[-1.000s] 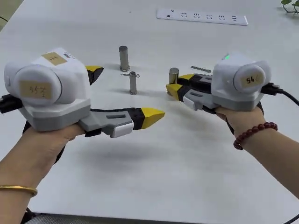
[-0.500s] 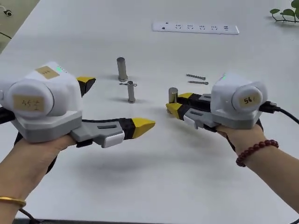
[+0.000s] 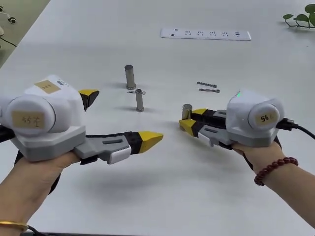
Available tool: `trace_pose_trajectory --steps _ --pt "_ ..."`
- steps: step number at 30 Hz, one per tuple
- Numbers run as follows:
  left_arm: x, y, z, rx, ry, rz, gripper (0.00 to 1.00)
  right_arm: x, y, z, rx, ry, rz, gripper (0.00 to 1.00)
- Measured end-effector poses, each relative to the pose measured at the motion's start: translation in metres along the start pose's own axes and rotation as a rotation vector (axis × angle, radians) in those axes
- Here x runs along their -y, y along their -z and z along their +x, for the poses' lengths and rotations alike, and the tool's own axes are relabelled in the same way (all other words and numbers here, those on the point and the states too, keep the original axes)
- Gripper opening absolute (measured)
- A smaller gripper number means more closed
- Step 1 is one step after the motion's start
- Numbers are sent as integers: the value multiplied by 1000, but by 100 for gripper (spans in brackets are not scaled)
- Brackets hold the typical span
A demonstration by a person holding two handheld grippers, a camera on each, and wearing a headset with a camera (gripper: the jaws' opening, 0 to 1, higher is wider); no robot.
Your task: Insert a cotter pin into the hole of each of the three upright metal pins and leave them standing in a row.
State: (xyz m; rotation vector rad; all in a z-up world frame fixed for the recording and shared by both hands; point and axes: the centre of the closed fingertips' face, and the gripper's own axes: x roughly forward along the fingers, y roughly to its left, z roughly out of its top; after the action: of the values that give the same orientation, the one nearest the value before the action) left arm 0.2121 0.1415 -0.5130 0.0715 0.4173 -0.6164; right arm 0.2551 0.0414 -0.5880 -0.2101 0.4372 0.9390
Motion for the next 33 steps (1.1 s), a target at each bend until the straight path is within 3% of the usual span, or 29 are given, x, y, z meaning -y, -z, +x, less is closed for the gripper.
trace_pose_trajectory --steps 9,14,20,26,33 --pt "7 -4 -2 13 10 1 99 0 1 0 -4 -4 -14 9" --pt "8 -1 -4 12 7 -9 99 1 -2 -1 0 -12 18 10" --pt "9 2 -5 7 6 -17 99 2 -8 -5 1 -6 5 16" --pt "9 1 -4 16 0 -24 99 2 -7 -14 -44 -24 51 20" --pt "9 2 -3 15 -24 -30 99 9 -11 -27 -74 -24 43 25"
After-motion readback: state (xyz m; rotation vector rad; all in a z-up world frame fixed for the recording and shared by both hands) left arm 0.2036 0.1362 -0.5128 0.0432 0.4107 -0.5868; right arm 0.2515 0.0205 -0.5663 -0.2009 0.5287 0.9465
